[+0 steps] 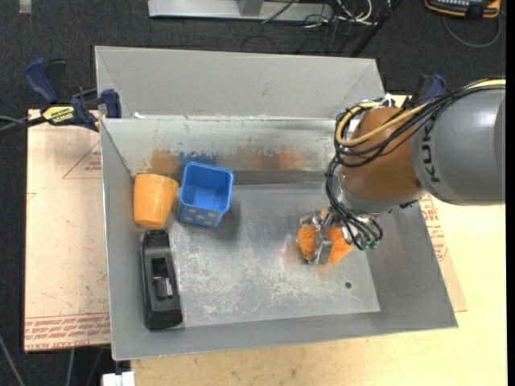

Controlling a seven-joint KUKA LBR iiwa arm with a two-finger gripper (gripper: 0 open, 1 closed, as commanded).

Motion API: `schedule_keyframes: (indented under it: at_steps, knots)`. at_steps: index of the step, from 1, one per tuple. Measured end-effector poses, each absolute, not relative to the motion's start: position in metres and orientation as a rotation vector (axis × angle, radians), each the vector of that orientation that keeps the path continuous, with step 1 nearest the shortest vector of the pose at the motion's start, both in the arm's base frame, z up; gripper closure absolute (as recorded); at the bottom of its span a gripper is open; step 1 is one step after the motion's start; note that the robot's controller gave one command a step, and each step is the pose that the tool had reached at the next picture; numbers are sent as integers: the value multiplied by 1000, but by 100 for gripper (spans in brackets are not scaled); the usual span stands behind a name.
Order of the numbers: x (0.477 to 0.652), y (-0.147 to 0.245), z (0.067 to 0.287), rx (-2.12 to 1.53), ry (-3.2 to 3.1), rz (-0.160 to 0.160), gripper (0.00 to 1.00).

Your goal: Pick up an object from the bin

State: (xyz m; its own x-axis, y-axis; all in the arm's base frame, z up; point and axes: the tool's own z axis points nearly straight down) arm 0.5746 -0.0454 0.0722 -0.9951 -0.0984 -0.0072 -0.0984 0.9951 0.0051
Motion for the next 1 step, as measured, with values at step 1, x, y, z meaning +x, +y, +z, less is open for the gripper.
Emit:
schedule_keyframes:
  at_steps: [1]
  knots:
    - [577,-55,241,-209,3119,7,100]
